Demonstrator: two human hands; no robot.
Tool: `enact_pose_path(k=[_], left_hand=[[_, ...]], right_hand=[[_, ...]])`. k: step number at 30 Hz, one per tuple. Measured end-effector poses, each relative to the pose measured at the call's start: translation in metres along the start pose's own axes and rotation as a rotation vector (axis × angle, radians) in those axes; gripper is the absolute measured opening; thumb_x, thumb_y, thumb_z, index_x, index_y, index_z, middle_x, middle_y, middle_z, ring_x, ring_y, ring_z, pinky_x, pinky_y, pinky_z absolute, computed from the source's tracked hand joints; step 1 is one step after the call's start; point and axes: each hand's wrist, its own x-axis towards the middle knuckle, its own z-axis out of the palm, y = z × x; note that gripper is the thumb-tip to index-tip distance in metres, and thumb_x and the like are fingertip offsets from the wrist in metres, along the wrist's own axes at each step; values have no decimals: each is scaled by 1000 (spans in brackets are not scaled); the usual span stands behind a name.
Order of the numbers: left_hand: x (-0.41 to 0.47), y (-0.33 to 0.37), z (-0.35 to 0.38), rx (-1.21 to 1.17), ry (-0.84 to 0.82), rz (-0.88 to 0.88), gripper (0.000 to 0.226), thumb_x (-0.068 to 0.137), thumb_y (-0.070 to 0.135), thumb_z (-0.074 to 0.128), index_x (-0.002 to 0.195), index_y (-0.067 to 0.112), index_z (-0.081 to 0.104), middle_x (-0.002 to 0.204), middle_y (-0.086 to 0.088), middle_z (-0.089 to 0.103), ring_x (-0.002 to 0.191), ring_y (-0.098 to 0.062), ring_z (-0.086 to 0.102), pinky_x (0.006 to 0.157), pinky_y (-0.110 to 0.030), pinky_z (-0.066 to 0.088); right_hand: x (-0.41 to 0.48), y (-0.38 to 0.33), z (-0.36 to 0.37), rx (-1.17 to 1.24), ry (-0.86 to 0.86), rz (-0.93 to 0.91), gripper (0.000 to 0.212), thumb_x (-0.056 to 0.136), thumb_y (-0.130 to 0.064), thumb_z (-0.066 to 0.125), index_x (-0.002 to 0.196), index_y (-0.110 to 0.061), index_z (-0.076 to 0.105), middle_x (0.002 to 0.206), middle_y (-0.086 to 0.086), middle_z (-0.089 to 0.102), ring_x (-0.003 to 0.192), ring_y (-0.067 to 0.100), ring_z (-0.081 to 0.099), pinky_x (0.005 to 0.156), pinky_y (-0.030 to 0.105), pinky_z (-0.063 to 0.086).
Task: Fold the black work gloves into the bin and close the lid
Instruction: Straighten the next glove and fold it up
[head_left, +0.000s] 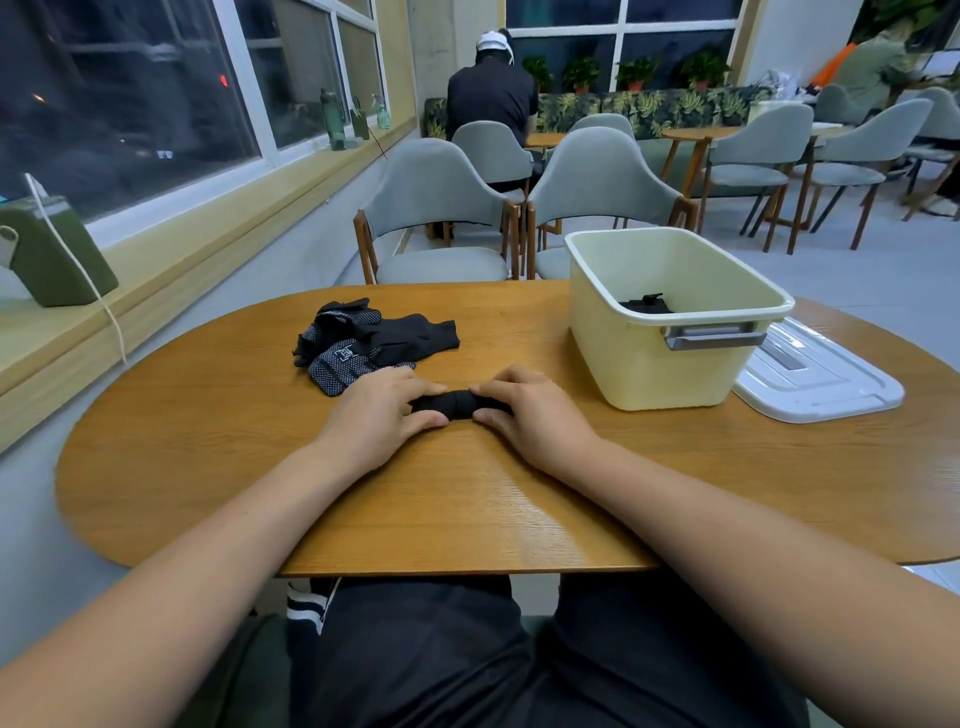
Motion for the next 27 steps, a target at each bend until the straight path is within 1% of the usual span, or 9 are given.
enact_pose_path(k=[5, 8, 11, 14, 17, 20, 23, 25, 27], left_hand=[[4, -3, -3, -69, -3, 7, 49, 84, 49, 87, 128, 29, 79, 109, 11, 75, 106, -7, 67, 97, -34, 57], [7, -3, -2, -68, -3, 9, 48, 84, 51, 87, 126, 28, 80, 108, 10, 76, 101, -9, 68, 92, -37, 58], [10, -2, -2, -76, 0, 12, 44, 85, 51, 85, 124, 31, 81, 102, 10, 74, 93, -8, 67, 87, -38, 58], [12, -1, -6, -96, -3, 26, 42, 86, 51, 85, 123, 33, 81, 96, 12, 70, 88, -6, 63, 83, -36, 57], [16, 2, -13, -105, 23, 39, 39, 86, 48, 86, 122, 34, 81, 94, 13, 68, 89, -7, 62, 80, -31, 52], [22, 9, -28, -113, 68, 73, 38, 86, 42, 88, 121, 29, 82, 93, 10, 69, 90, -9, 63, 79, -28, 50], [31, 20, -48, -105, 111, 126, 37, 85, 39, 89, 120, 28, 82, 91, 15, 67, 86, -3, 61, 76, -20, 46], [40, 29, -59, -88, 130, 149, 35, 86, 39, 88, 119, 30, 82, 88, 20, 64, 84, 1, 60, 72, -21, 43], [51, 38, -68, -80, 145, 172, 35, 87, 39, 87, 120, 31, 81, 87, 23, 62, 83, 4, 59, 71, -19, 41]], right_hand=[[7, -9, 3, 14, 25, 62, 40, 105, -34, 69, 145, -30, 67, 112, -4, 54, 104, 18, 55, 91, 36, 51], [9, -7, -2, 63, 25, 50, 39, 101, -33, 74, 140, -27, 71, 110, -2, 59, 102, 20, 60, 91, 36, 52], [10, -1, -5, 126, 28, 42, 39, 97, -35, 80, 135, -28, 75, 109, 0, 65, 102, 20, 63, 95, 42, 55], [10, 0, -6, 177, 40, 32, 37, 96, -35, 81, 131, -27, 77, 109, 0, 67, 100, 19, 64, 94, 45, 57], [10, -2, -8, 213, 88, 28, 33, 97, -33, 81, 129, -27, 78, 105, -2, 66, 94, 17, 63, 88, 41, 57], [13, -7, -20, 186, 152, -9, 31, 97, -31, 80, 128, -27, 79, 100, -4, 62, 95, 17, 60, 85, 33, 49], [16, -16, -44, 143, 201, -59, 30, 97, -28, 81, 126, -25, 79, 101, 0, 63, 95, 20, 60, 86, 37, 51], [18, -20, -64, 81, 229, -86, 27, 96, -28, 81, 123, -24, 80, 100, 1, 63, 93, 22, 60, 84, 40, 51], [21, -22, -85, 30, 241, -103, 24, 97, -28, 79, 121, -23, 80, 99, 0, 61, 91, 21, 59, 80, 38, 50]])
